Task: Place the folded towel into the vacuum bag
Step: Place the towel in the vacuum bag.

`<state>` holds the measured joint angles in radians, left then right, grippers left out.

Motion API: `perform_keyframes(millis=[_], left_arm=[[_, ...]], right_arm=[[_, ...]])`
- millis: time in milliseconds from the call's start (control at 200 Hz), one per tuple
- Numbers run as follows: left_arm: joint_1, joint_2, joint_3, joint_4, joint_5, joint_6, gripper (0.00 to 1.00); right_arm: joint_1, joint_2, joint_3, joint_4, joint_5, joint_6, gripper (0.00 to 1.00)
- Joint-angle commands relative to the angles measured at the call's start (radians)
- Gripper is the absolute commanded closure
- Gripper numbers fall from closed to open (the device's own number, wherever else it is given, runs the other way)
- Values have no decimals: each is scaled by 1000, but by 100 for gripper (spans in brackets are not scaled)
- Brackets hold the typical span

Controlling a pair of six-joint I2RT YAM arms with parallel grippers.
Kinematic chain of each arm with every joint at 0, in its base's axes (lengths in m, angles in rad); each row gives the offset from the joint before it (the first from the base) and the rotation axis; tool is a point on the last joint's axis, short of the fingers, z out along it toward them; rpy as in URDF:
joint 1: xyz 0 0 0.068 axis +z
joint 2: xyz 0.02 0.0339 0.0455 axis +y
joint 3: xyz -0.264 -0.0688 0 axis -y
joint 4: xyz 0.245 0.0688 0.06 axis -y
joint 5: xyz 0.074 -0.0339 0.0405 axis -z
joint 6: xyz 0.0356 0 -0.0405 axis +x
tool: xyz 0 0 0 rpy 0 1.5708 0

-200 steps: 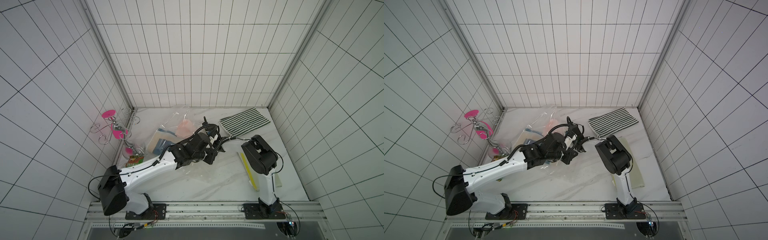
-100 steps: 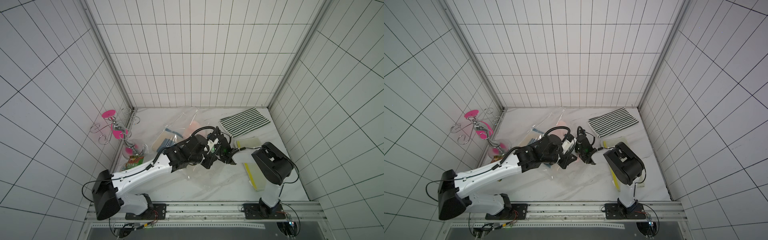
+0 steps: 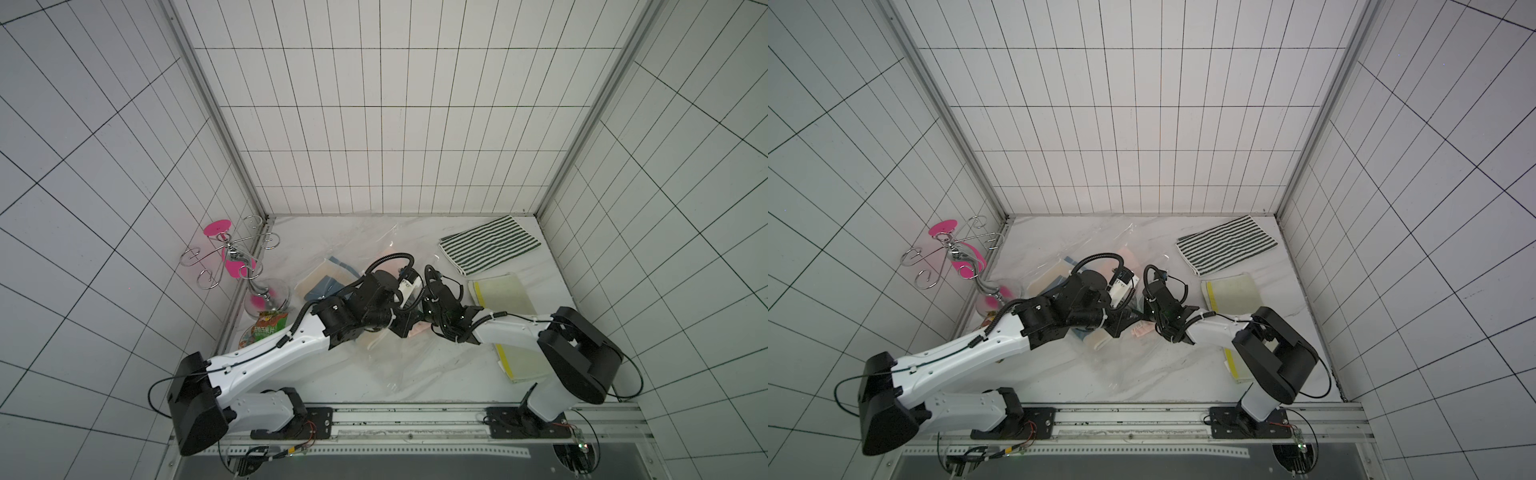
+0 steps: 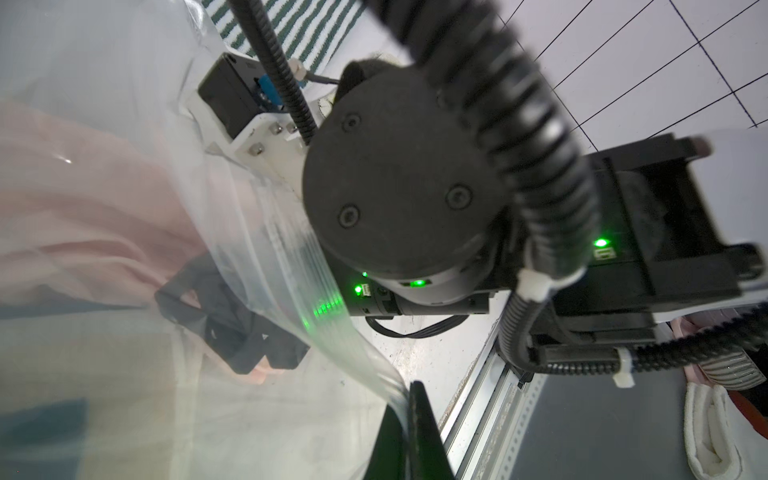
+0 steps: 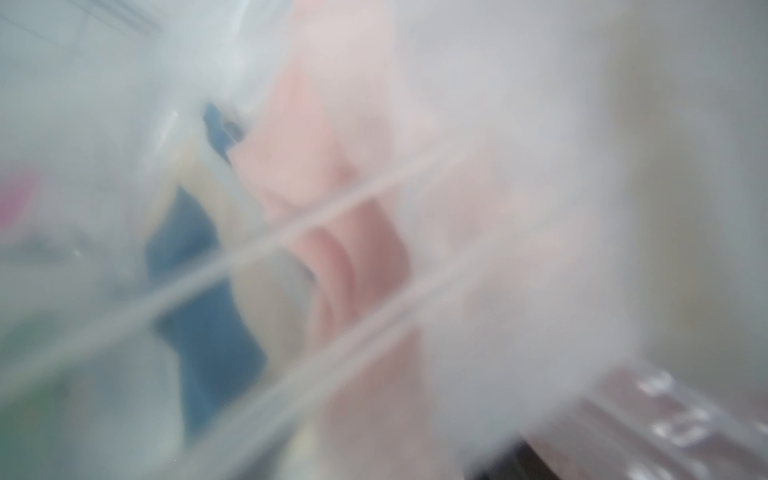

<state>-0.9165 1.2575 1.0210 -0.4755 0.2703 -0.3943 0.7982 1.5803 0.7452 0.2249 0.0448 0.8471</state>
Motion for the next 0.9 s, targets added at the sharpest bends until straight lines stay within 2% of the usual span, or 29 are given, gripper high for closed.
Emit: perform_keyframes(millis=[0, 70, 150, 190, 335, 435, 490, 655, 805, 895], left_arm=[[-12, 19, 10, 55, 25, -35, 100], [-24, 26, 9, 87, 27, -44, 100], [-34, 43, 15, 104, 27, -45, 100], [-38, 54, 19, 104, 26, -43, 100], [-48, 78, 24, 107, 24, -40, 100], [-63, 90, 22, 107, 25, -41, 100], [-75, 97, 15, 115, 28, -50, 100], [-133, 104, -29, 139, 40, -85, 100], [-143, 99, -48, 137, 27, -83, 100], [-139, 101, -31, 122, 10, -57, 100]], right_arm=[[2, -68, -47, -65, -9, -10, 40], [22, -104, -90, -56, -8, 35, 56], [43, -127, -133, -63, 57, 110, 76], [44, -123, -157, -42, 81, 156, 80], [31, -56, -204, 54, 79, 265, 75], [23, -4, -195, 79, 82, 277, 74], [-16, 17, -175, 69, 87, 269, 73], [-194, 40, -99, 128, 68, 165, 74], [-231, 44, 23, 69, 72, 40, 72], [-230, 72, 44, 54, 59, 25, 69]])
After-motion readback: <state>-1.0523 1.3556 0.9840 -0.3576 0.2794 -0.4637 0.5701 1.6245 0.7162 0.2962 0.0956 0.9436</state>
